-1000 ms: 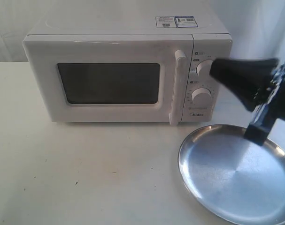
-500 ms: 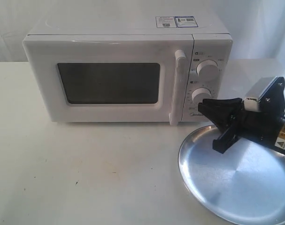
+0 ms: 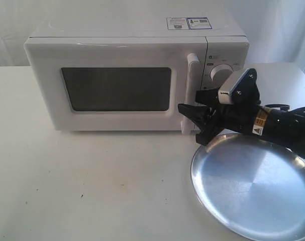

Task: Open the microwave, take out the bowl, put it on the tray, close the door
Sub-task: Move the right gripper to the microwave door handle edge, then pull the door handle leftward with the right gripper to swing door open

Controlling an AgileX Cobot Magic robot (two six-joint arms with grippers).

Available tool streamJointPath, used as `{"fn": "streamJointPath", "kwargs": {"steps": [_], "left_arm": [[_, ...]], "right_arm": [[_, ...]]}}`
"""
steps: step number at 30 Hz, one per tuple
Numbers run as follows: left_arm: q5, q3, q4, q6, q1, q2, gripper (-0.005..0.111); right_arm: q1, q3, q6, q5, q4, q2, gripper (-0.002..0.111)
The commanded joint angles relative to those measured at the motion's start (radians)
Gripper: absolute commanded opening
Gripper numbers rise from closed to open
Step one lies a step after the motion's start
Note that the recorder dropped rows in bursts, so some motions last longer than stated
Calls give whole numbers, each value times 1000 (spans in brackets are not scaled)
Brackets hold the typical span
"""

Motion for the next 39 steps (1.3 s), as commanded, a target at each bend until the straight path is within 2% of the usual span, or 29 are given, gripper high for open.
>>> {"fn": "streamJointPath", "kwargs": {"steps": [1,9,10,13,17,23,31,39], "left_arm": [[-1,3,-4,-6,-1,-2,0],[-1,3,-4,-6,-1,-2,0],[-1,3,-4,-6,-1,-2,0],[-1,3,-4,-6,-1,-2,0],[-1,3,-4,-6,-1,-2,0],[-1,3,-4,-6,-1,-2,0],[-1,3,-4,-6,-1,-2,0],[-1,3,-4,-6,-1,-2,0]], "right_arm": [[18,-37,17,73,9,2,43],[18,-50,23,73,6,2,3],[18,-50,28,73,-5,2,0],[18,-50,41,30,-114,2,0],[18,-50,81,-135,-284,2,0],[39,-50,199,-135,-488,-3,0],[109,-10,310,-135,-602,-21,0],[265,73,307,-135,-603,-130,0]]}}
